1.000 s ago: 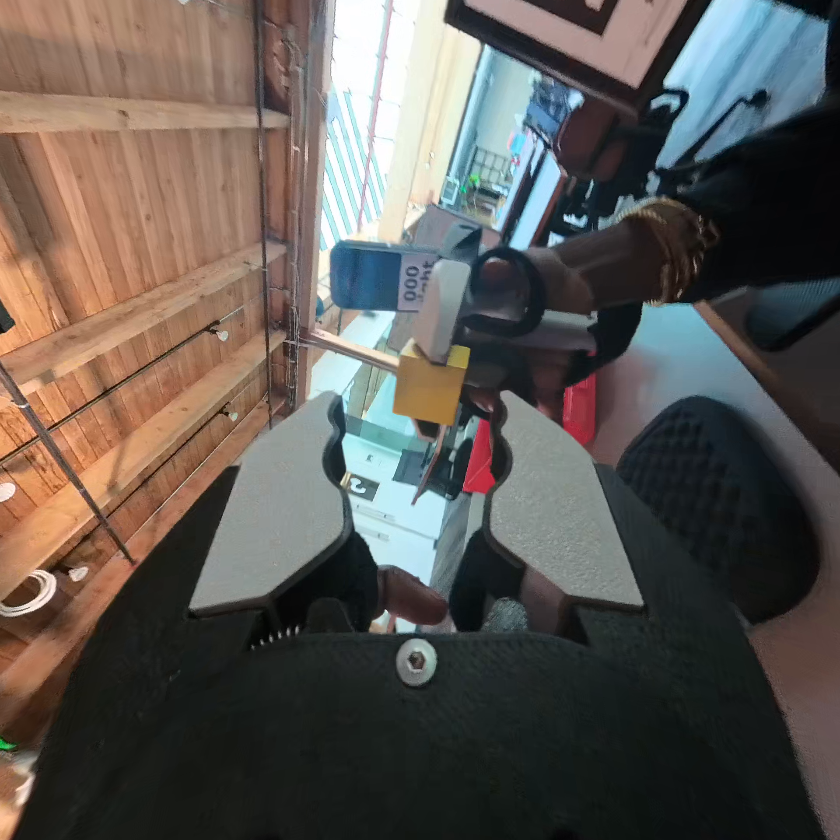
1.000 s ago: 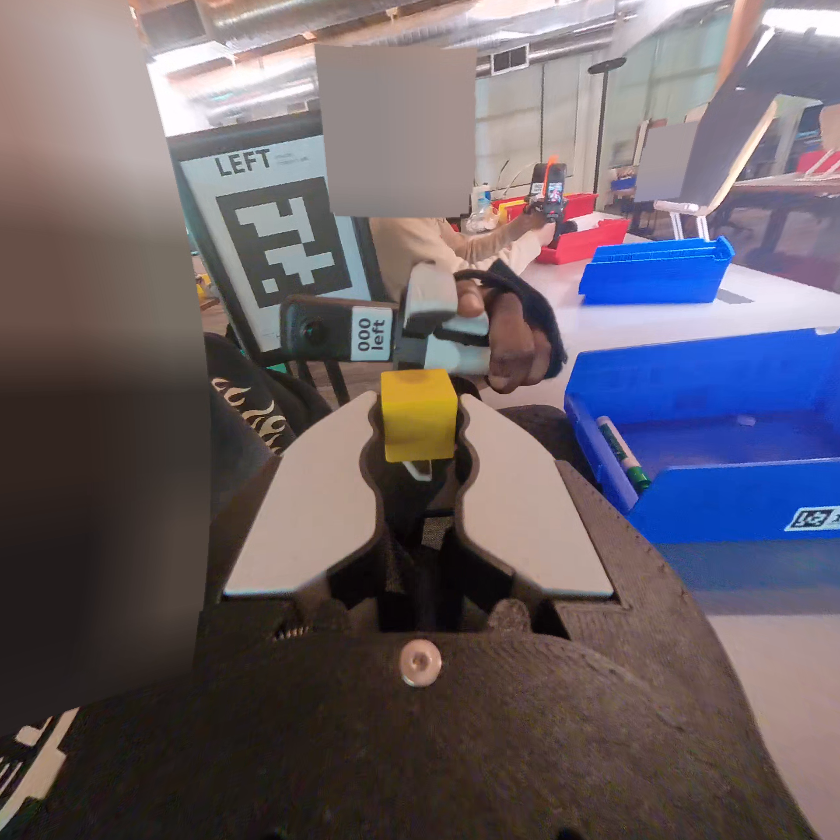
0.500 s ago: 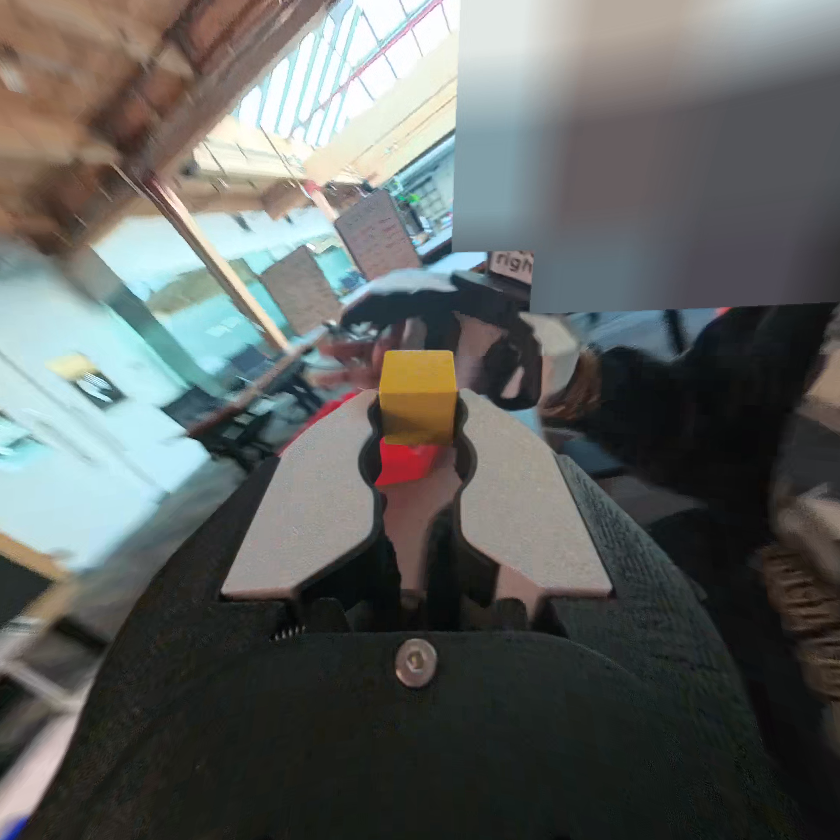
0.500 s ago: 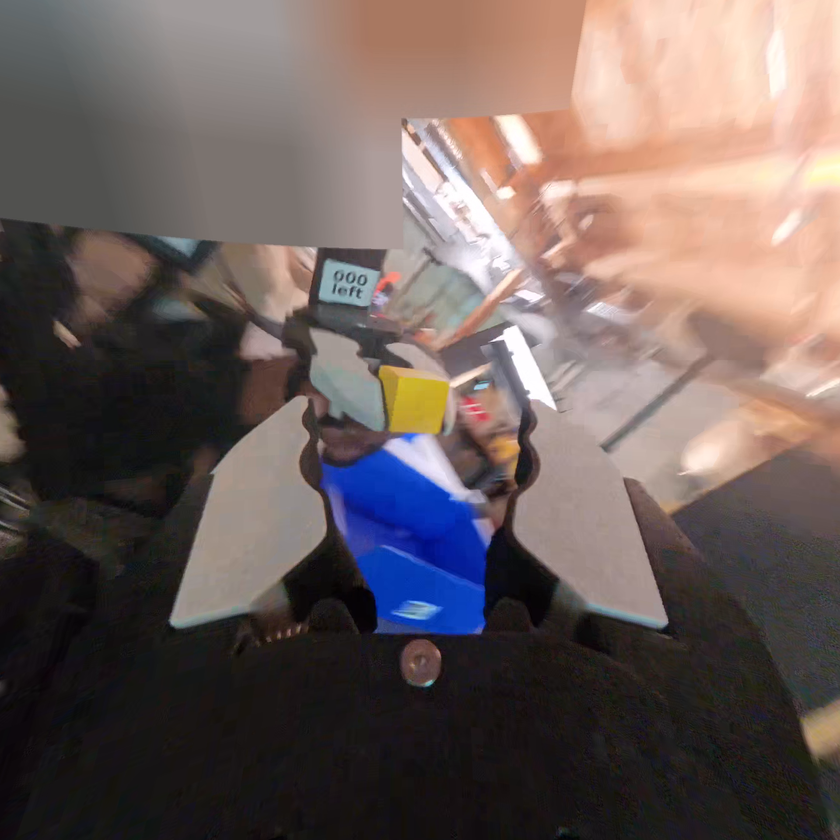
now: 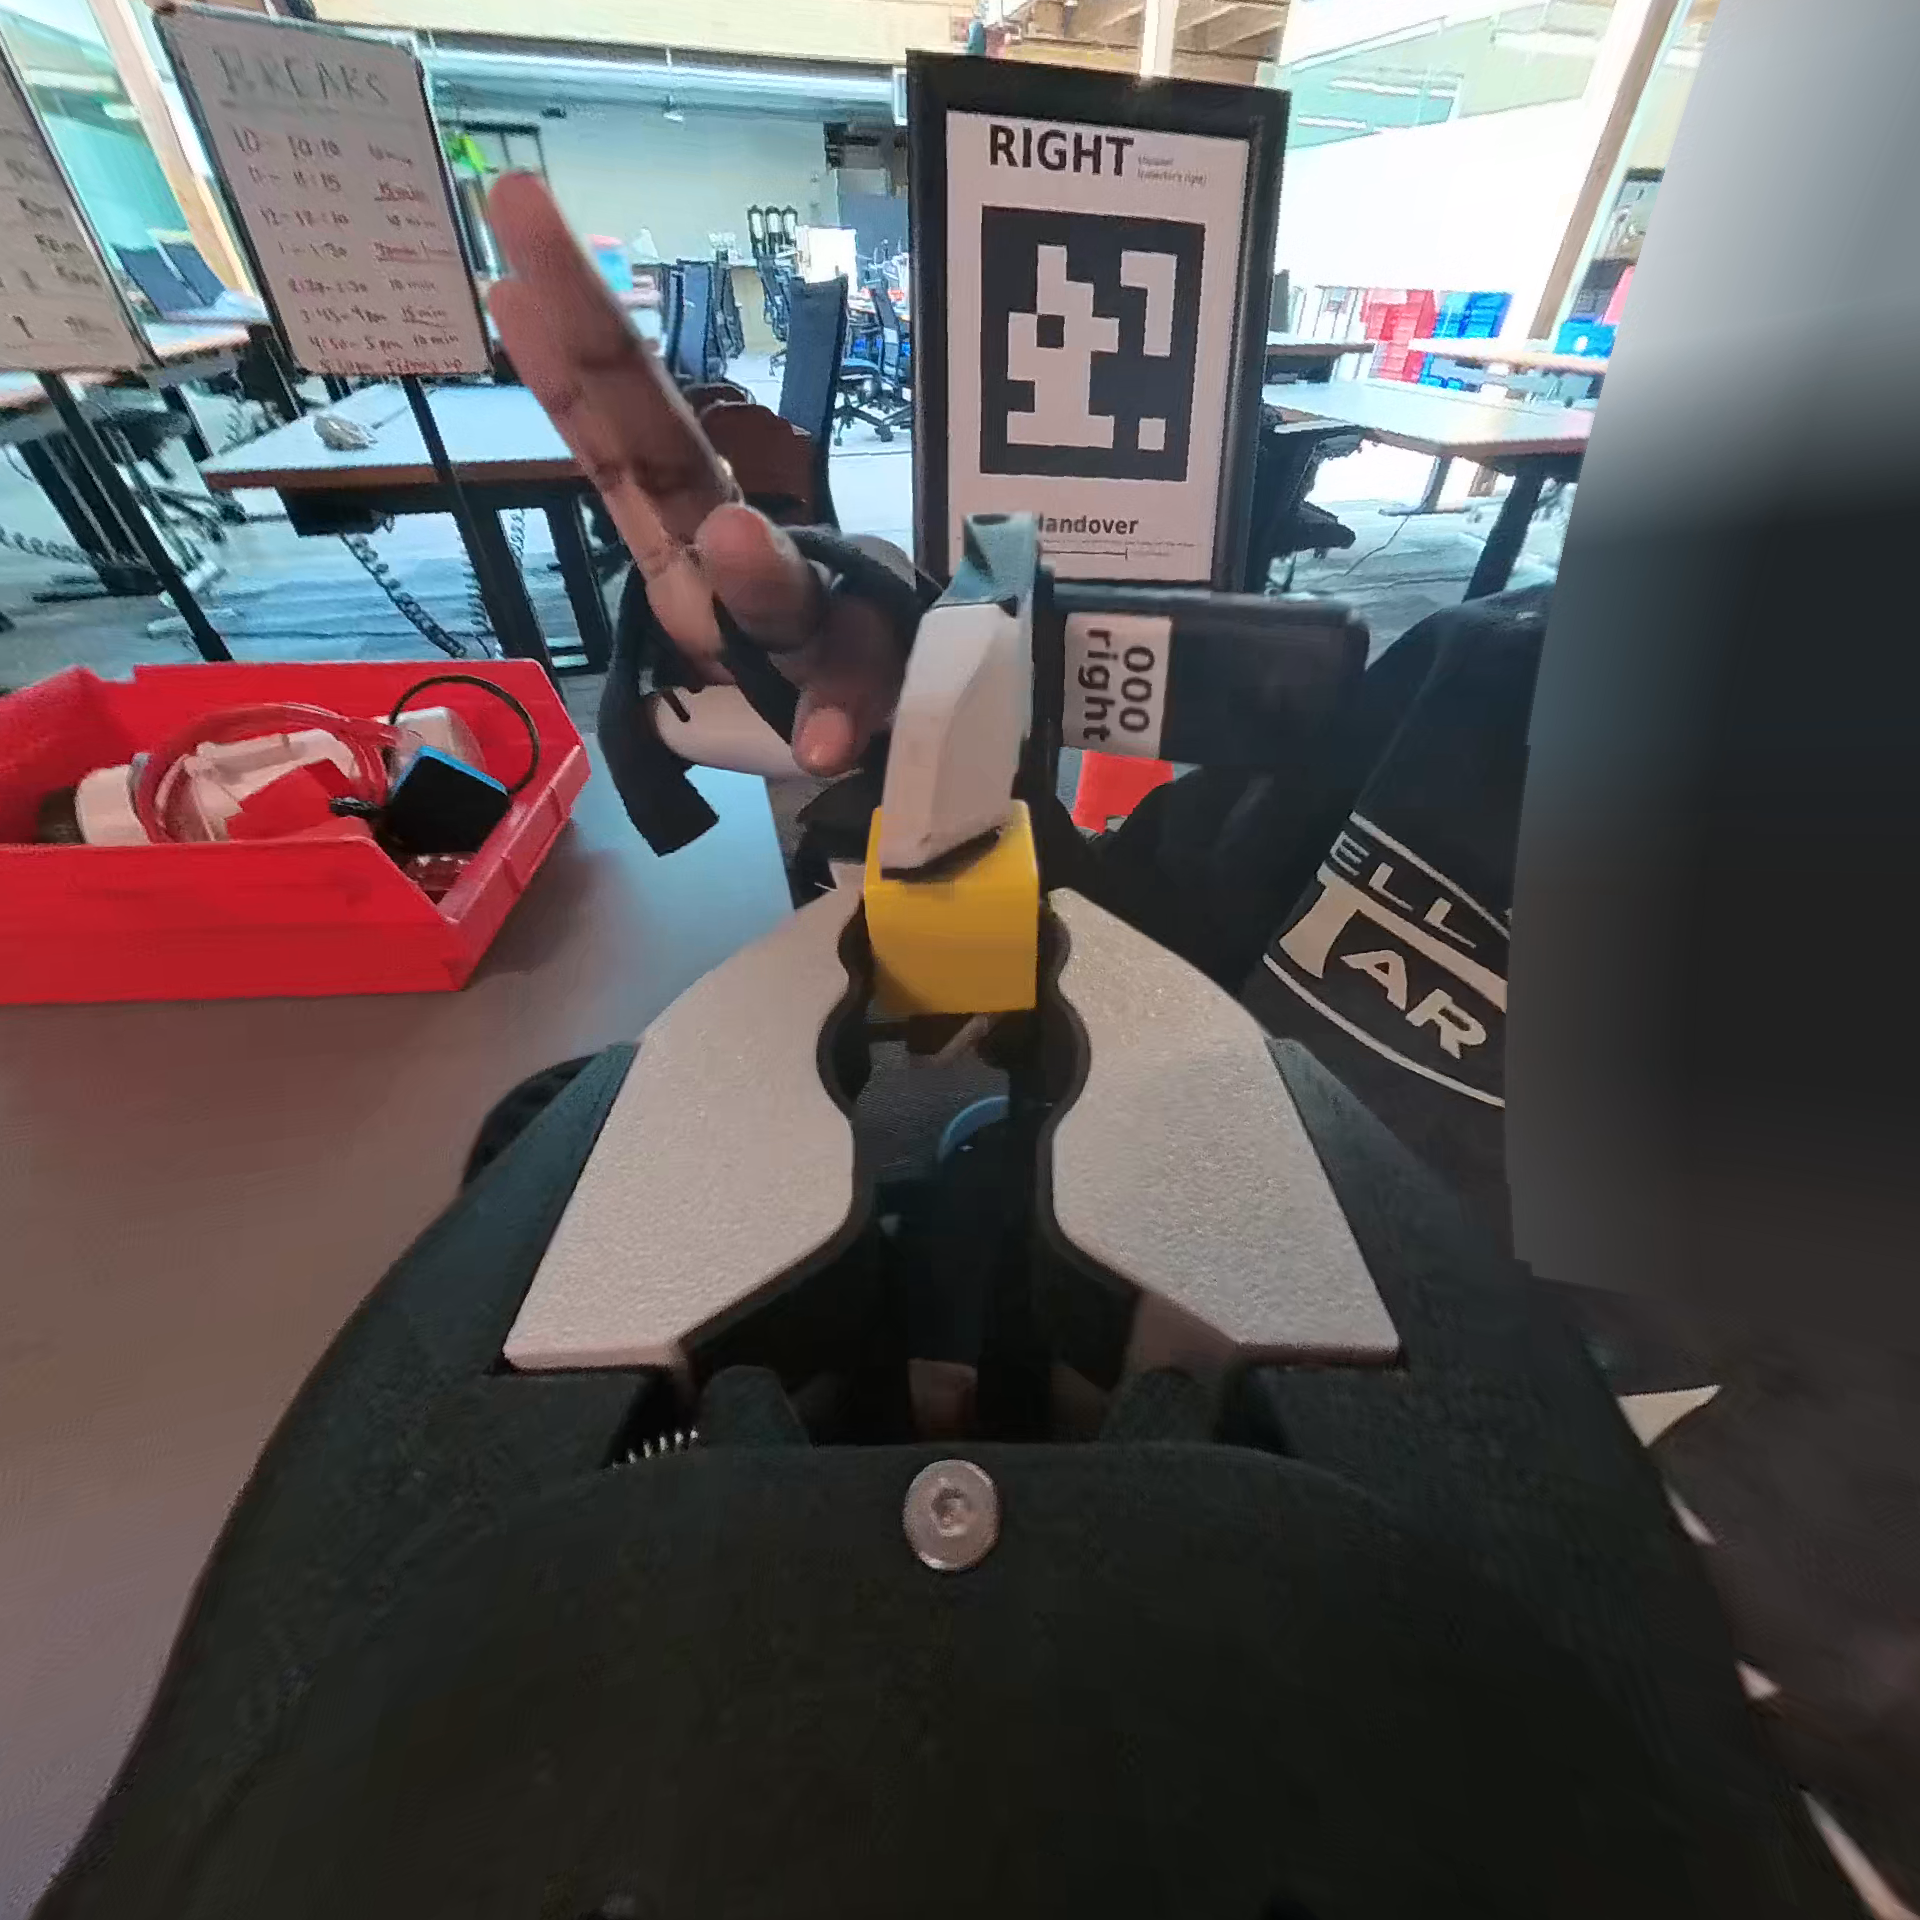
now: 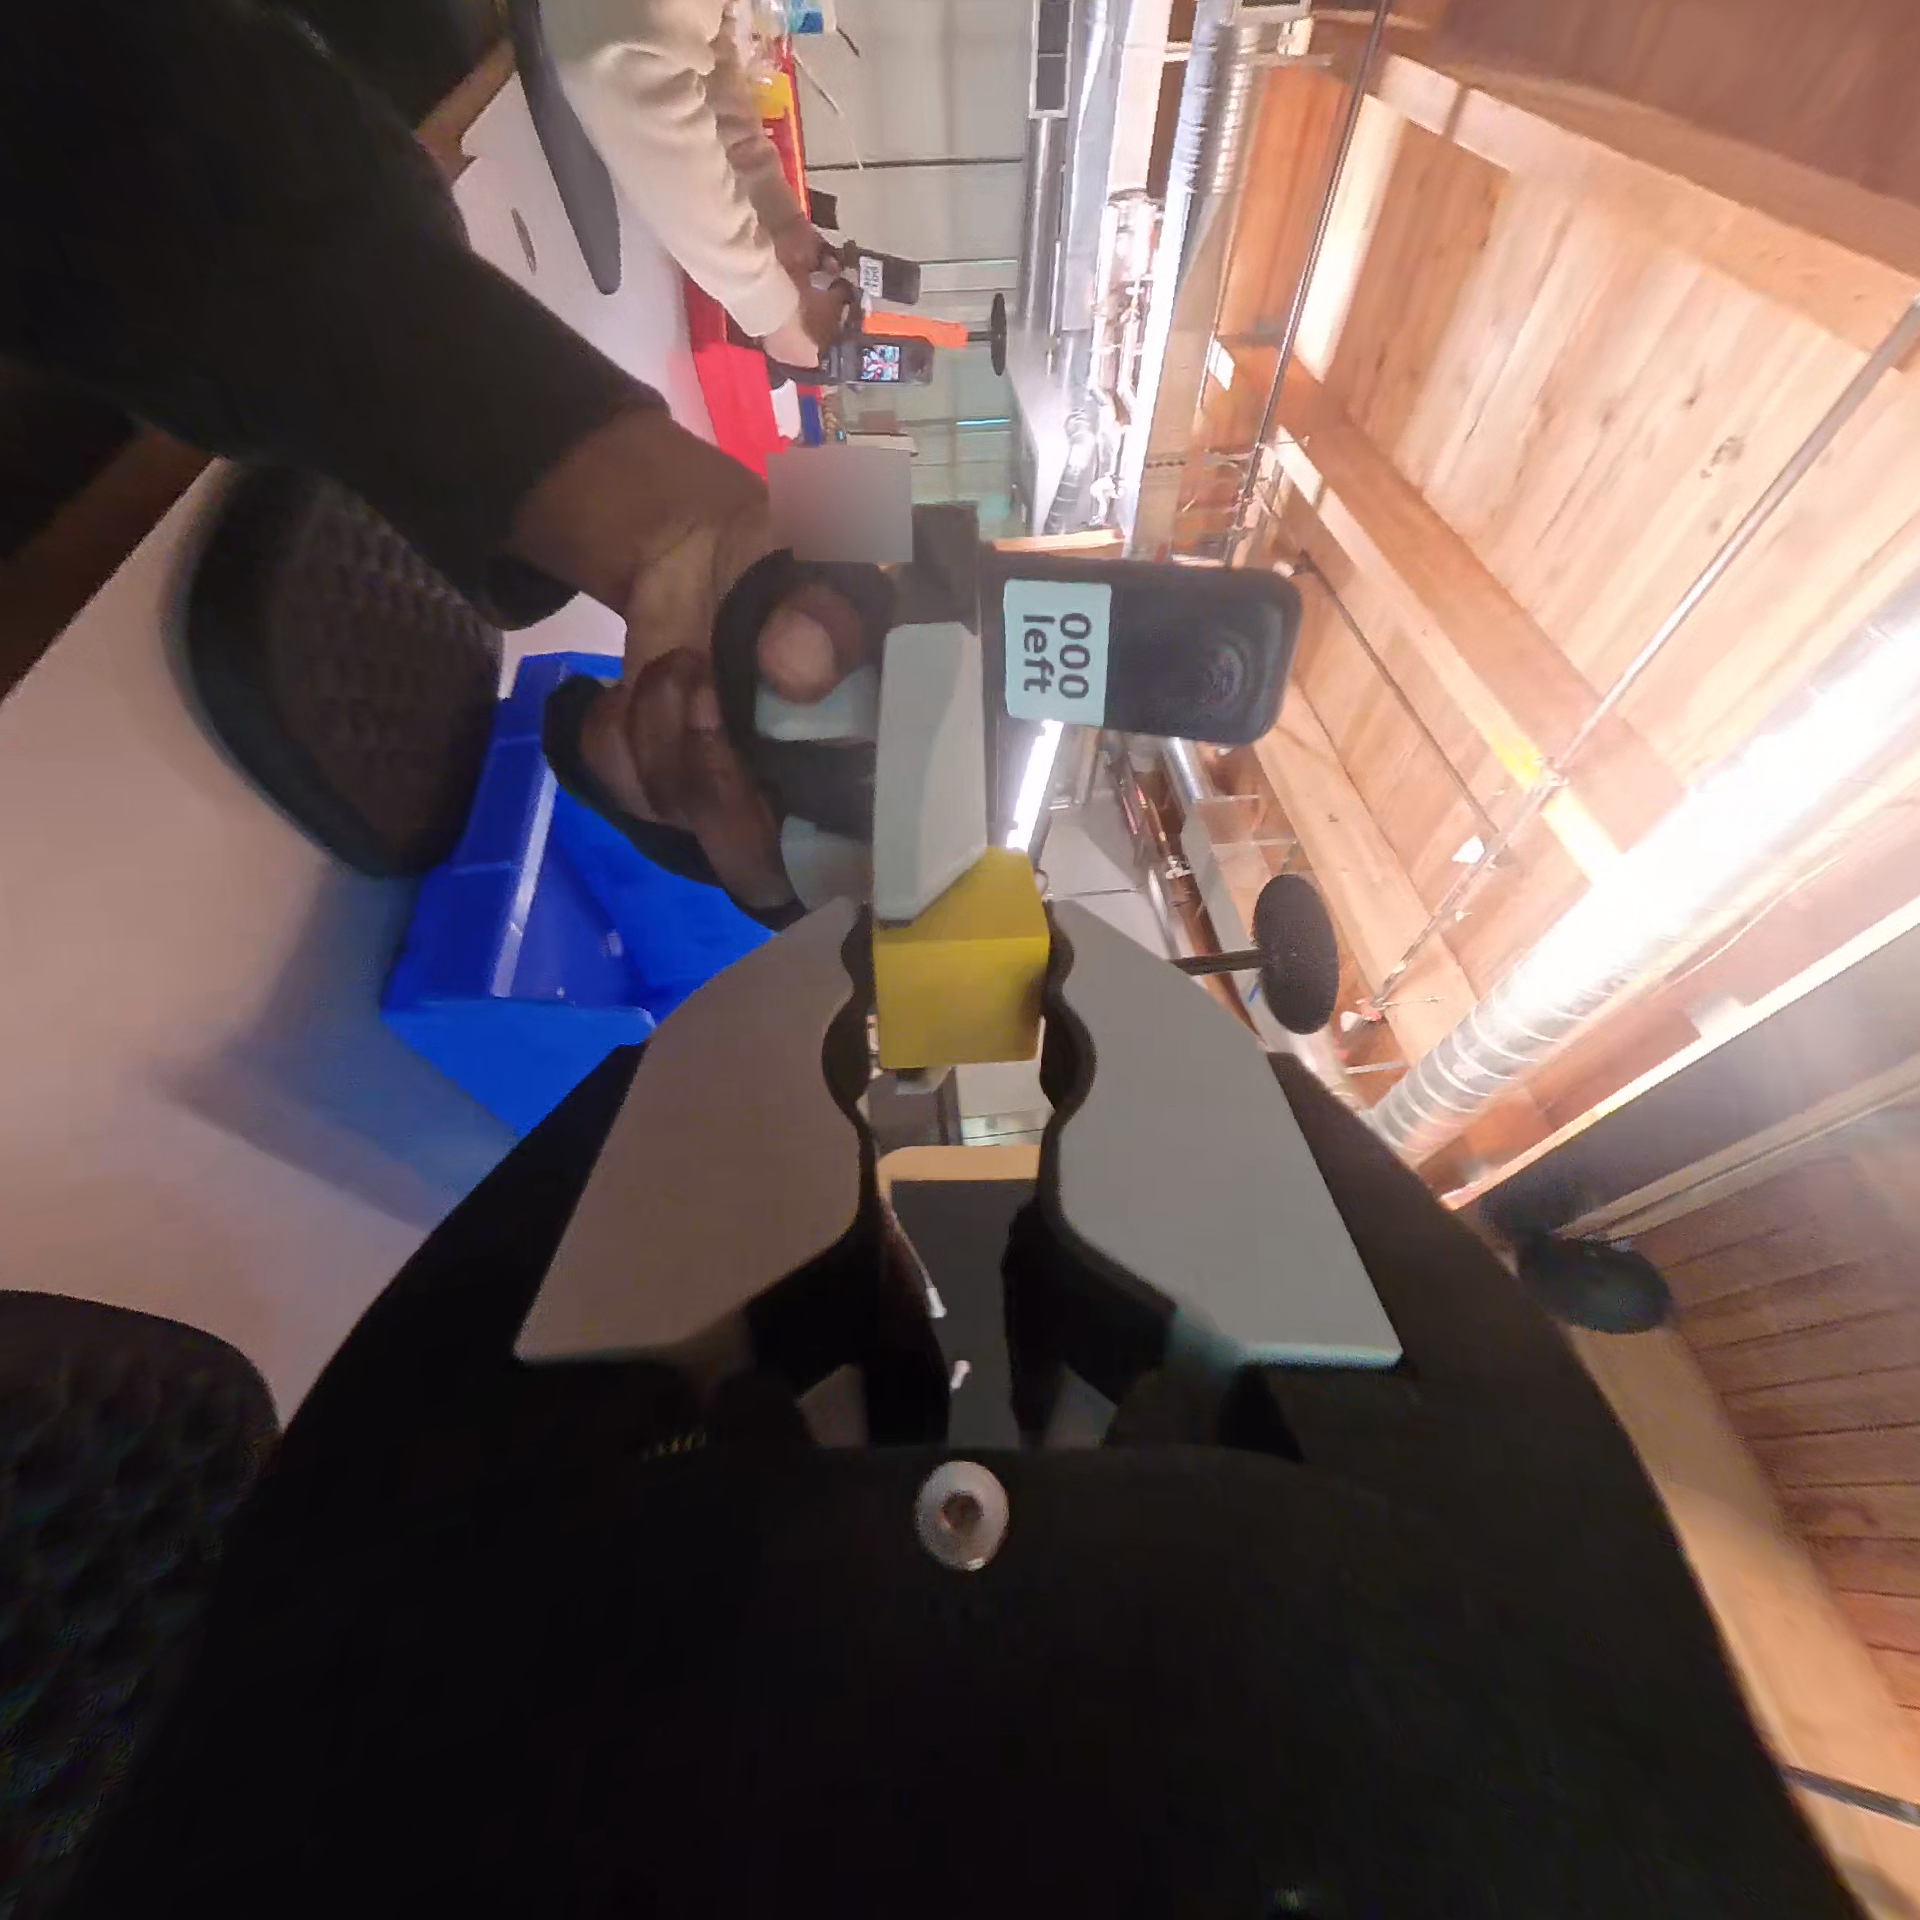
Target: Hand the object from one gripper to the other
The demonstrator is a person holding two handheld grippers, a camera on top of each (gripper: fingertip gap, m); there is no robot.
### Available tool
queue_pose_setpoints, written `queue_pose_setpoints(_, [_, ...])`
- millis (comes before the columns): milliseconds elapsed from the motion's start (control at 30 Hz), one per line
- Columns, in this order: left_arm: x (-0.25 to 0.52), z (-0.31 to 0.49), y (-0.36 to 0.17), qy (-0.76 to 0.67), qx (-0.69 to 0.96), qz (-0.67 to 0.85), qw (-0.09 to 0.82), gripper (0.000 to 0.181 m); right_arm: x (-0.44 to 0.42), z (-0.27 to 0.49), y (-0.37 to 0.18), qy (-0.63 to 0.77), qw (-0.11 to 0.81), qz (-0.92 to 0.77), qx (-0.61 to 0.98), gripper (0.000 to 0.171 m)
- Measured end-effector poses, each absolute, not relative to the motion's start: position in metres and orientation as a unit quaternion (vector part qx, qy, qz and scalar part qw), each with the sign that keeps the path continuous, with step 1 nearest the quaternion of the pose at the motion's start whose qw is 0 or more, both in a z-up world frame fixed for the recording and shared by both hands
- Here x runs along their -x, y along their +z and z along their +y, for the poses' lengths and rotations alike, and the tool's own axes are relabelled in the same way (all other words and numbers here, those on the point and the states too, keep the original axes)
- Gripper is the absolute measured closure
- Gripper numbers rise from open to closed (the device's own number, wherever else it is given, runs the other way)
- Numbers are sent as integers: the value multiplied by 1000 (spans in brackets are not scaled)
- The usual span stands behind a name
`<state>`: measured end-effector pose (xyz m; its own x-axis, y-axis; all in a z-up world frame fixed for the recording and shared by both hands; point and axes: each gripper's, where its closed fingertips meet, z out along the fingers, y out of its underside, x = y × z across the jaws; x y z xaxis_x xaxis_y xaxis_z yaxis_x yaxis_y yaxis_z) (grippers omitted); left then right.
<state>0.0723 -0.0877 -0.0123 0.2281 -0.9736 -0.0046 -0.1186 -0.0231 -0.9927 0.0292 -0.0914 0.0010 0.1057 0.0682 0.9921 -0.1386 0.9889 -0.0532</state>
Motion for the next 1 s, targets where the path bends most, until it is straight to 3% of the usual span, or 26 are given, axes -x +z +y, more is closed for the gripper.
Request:
queue_pose_setpoints(100, [-68, -85, 4, -351, 525, 478, 611, 130, -31, -85, 9, 129, 737, -663, 26, 143])
queue_pose_setpoints(233, [-47, -80, 33, -96, 377, 488, 781, 113, -34, -75, 26, 335, 675, -637, 160, 142])
queue_pose_setpoints(300, [-40, -77, 34, 44, 336, 505, 794, 113, -33, -73, 31, 467, 593, -610, 239, 142])
queue_pose_setpoints(400, [-43, -77, 28, 133, 312, 533, 775, 112, -34, -78, 31, 640, 399, -563, 338, 142])
queue_pose_setpoints(467, [-49, -78, 24, 148, 301, 545, 769, 115, -35, -83, 25, 685, 296, -557, 365, 142])
queue_pose_setpoints(533, [-52, -74, 18, 158, 309, 557, 754, 117, -33, -86, 15, 684, 250, -569, 381, 142])
queue_pose_setpoints(667, [-58, -66, 5, 180, 317, 579, 729, 127, -27, -93, -3, 655, 227, -600, 399, 142])
queue_pose_setpoints(767, [-58, -61, -5, 194, 335, 595, 704, 150, -27, -99, -9, 640, 219, -616, 403, 142])
queue_pose_setpoints(867, [-58, -63, -4, 152, 365, 588, 706, 153, -27, -98, -7, 633, 243, -620, 395, 140])
queue_pose_setpoints(1000, [-44, -60, 16, 16, 448, 509, 735, 153, -35, -89, 18, 619, 402, -603, 303, 95])
